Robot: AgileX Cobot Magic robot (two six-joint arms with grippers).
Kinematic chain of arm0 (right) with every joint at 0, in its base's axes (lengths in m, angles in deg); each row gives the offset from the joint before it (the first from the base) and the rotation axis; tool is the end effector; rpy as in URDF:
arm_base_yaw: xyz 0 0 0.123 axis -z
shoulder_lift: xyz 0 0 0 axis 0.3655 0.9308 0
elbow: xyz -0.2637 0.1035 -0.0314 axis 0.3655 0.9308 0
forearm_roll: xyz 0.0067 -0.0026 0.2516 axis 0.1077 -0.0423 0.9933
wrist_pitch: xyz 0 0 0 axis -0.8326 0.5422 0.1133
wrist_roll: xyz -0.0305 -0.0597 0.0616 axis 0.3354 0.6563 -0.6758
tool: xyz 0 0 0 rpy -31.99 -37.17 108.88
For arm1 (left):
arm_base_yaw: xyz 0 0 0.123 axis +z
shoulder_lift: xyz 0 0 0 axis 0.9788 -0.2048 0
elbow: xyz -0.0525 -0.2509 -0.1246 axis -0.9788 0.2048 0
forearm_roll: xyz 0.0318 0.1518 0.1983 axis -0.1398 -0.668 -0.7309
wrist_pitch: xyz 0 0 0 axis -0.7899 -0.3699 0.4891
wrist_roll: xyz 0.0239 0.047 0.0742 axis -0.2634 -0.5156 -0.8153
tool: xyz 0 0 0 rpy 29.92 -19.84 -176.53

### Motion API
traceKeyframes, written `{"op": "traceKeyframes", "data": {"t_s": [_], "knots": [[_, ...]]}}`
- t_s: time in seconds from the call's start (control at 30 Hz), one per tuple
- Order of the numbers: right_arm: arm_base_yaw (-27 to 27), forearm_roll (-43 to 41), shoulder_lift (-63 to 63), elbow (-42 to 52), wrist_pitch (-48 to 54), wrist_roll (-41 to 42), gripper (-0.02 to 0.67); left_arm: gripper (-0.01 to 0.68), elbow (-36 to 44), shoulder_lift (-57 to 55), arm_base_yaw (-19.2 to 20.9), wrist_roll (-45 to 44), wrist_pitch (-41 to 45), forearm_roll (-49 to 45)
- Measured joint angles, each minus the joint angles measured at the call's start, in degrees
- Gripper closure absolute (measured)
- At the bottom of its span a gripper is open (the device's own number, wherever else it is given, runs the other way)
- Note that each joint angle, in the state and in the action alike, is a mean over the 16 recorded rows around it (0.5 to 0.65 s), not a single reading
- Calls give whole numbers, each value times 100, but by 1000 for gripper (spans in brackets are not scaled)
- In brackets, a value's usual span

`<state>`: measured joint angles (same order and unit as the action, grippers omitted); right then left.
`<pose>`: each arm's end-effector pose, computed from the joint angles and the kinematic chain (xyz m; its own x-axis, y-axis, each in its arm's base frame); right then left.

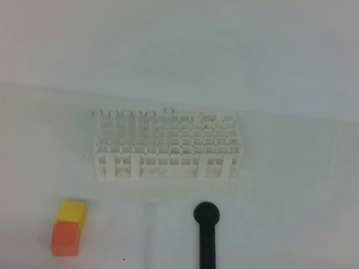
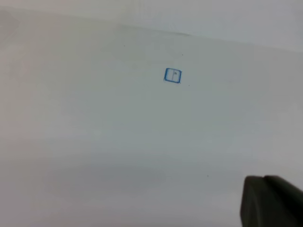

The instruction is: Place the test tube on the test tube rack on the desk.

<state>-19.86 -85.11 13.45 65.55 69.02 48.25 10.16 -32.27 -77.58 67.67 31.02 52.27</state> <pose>0.0528 -0.0052 0.1740 -0.2842 -0.1780 -0.9421 0.0140 0.9817 -0.1897 0.0532 -0.0028 0.1739 -0.2450 -0.0998 -0.9644 0.0010 0.9947 -0.1032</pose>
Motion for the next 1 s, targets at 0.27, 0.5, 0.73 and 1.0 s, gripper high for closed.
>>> {"op": "traceKeyframes", "data": {"t_s": [0.27, 0.5, 0.73, 1.0], "knots": [[0, 0, 0, 0, 0, 0, 650, 673, 0, 0, 0, 0, 0, 0], [0, 0, 0, 0, 0, 0, 650, 673, 0, 0, 0, 0, 0, 0], [0, 0, 0, 0, 0, 0, 650, 673, 0, 0, 0, 0, 0, 0], [0, 0, 0, 0, 0, 0, 650, 673, 0, 0, 0, 0, -4, 1]]}}
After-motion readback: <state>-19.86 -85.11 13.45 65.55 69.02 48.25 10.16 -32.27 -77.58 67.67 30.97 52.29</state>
